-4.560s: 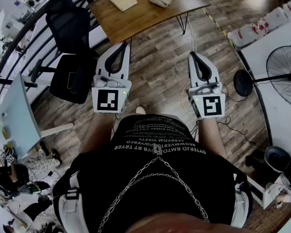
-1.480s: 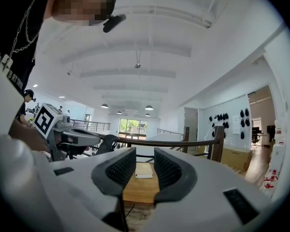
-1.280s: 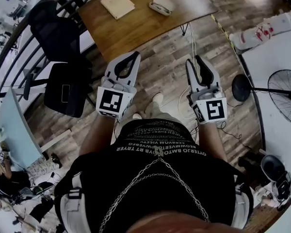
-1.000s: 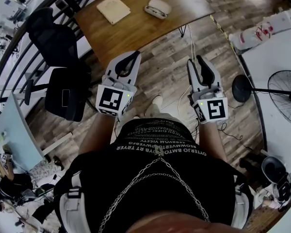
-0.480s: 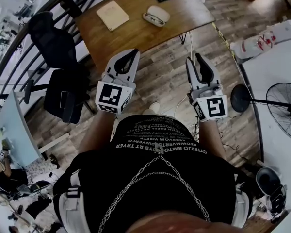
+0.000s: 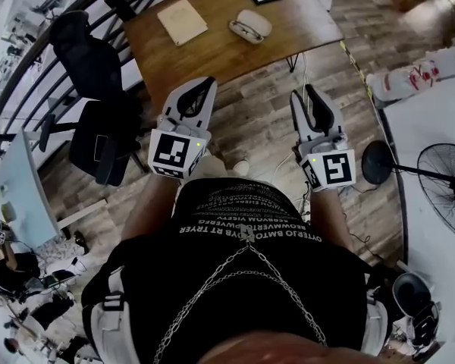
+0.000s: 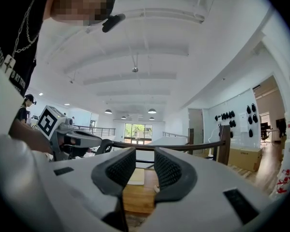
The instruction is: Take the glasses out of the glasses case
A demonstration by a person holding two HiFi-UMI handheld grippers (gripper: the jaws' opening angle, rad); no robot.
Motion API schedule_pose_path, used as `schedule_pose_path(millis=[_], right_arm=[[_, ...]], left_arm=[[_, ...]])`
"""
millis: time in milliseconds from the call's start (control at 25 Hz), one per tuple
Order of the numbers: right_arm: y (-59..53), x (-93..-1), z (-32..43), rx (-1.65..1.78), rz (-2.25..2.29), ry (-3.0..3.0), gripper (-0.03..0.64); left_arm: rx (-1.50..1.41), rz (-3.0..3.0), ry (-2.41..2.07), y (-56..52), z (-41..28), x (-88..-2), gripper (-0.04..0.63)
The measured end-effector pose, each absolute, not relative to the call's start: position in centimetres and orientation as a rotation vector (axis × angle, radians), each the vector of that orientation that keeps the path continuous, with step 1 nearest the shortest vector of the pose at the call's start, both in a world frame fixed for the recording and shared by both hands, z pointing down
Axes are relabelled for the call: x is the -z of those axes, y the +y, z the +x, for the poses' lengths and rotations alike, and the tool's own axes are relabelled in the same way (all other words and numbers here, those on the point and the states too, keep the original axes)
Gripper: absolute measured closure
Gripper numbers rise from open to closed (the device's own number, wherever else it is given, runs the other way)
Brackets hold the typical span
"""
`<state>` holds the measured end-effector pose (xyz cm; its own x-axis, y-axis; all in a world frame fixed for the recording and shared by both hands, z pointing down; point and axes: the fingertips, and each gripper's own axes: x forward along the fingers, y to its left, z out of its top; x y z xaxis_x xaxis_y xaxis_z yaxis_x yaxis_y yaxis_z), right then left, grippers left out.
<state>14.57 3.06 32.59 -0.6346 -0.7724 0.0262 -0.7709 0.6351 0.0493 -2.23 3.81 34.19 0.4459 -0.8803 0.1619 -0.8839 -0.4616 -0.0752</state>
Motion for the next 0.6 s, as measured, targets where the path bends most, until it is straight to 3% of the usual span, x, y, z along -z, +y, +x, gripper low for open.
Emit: schedule_pose_path(millis=[600], right_arm=[[3.61, -33.00, 14.68, 0.048, 1.351, -2.769, 0.509]], left_arm=[[-0.256, 2.695, -1.590, 3.46, -2.21, -33.75, 0.566]])
